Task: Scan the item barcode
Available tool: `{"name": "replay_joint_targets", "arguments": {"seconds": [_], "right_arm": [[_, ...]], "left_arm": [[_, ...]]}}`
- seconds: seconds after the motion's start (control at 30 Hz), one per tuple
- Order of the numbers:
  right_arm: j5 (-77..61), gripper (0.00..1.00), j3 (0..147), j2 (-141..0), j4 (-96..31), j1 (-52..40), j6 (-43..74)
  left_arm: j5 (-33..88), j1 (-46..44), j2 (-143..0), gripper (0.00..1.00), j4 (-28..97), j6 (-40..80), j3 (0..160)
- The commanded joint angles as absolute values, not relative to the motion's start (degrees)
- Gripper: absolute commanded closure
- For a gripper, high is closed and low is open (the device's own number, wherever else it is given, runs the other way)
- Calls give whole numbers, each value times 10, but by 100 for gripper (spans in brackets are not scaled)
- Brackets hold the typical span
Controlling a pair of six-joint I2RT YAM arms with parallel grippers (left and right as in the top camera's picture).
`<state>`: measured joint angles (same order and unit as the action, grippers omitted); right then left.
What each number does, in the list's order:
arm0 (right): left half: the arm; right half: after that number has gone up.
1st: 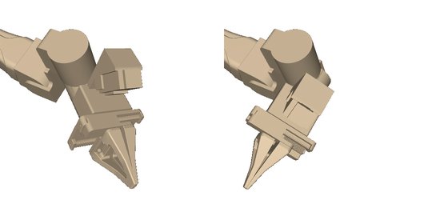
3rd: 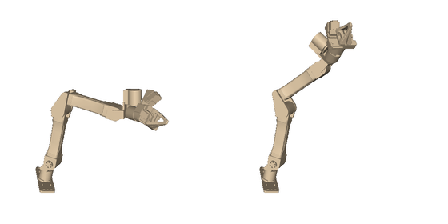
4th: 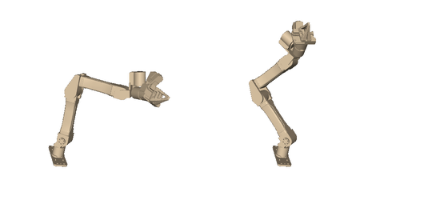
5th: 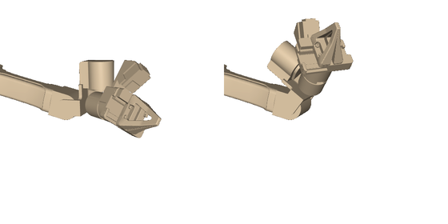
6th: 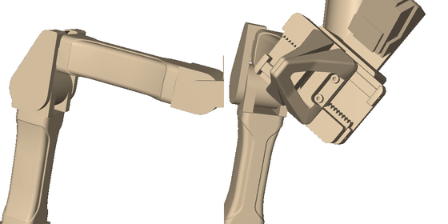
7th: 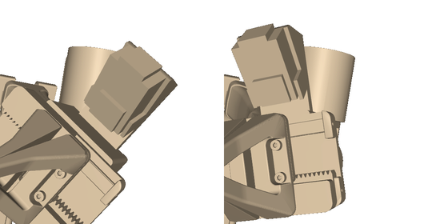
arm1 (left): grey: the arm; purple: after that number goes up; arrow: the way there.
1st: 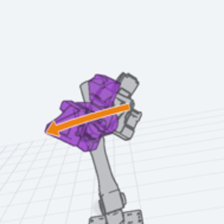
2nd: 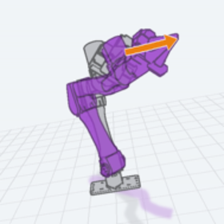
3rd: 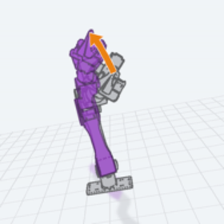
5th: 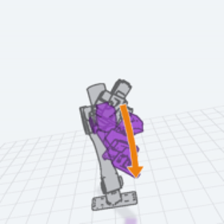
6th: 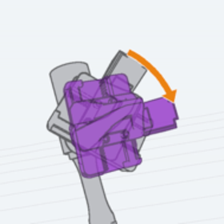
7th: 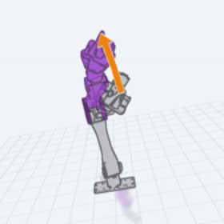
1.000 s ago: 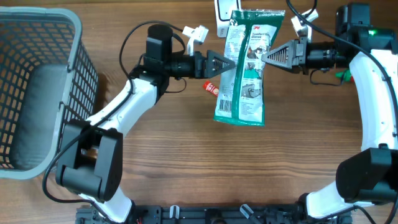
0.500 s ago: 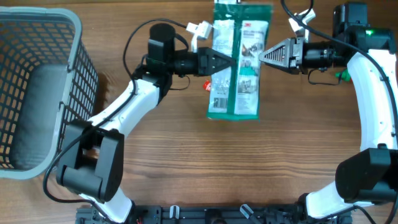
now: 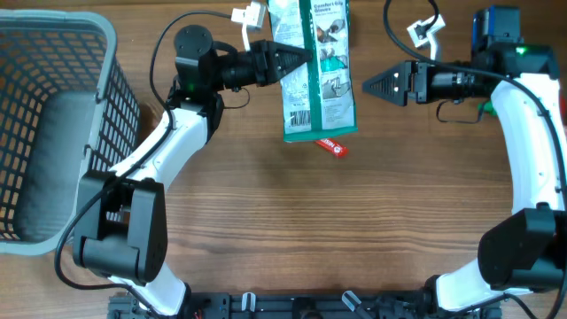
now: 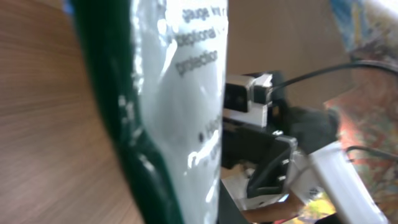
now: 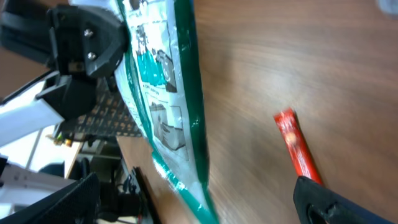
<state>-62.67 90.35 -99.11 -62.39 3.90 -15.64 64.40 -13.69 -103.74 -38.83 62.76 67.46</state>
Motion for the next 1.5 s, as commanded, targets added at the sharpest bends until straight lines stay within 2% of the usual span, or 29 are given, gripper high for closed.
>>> {"name": "replay_joint_targets", "arguments": {"seconds": [0.0,0.13,0.27,0.53,0.67,0.73,0.77,0.83,0.87,0.93,0.97,1.13,1.2,1.23,1.27,1.3,1.47], "right_arm": [[-725,0,860,-980,-550,37,-177],[-803,0,806,-980,-423,37,-106],[-823,0,792,-988,-364,28,-68],[-858,0,792,-1038,-171,-40,137],[-869,2,792,-1047,-148,-56,151],[-868,13,792,-1047,-147,-56,151],[-866,23,792,-1047,-147,-56,151],[-853,53,792,-1047,-149,-56,152],[-845,62,792,-1047,-151,-56,152],[-815,87,792,-1047,-166,-56,151],[-796,96,792,-1047,-177,-56,150],[-759,96,792,-1047,-202,-56,118],[-745,96,792,-1047,-202,-56,118],[-733,96,792,-1046,-202,-56,118],[-715,96,792,-1044,-203,-54,117],[-698,96,792,-1041,-203,-53,119],[-594,95,792,-1005,-252,-38,100]], "left_arm": [[648,-135,-1044,96,-407,730,675],[647,-135,-1044,96,-417,755,675],[646,-136,-1044,96,-419,772,675],[632,-154,-1044,96,-418,764,675],[632,-152,-1044,96,-418,738,675],[632,-152,-1044,96,-418,737,675],[632,-152,-1044,95,-416,737,675],[632,-152,-1044,94,-415,733,675],[632,-152,-1044,94,-415,728,675],[632,-152,-1044,93,-414,719,675],[632,-152,-1044,93,-414,717,675],[632,-152,-1044,92,-413,711,675],[632,-152,-1044,83,-414,711,675],[632,-152,-1044,67,-414,709,675],[632,-151,-1044,41,-414,705,675],[632,-149,-1044,0,-414,699,675],[644,-125,-1044,0,-413,641,675]]}}
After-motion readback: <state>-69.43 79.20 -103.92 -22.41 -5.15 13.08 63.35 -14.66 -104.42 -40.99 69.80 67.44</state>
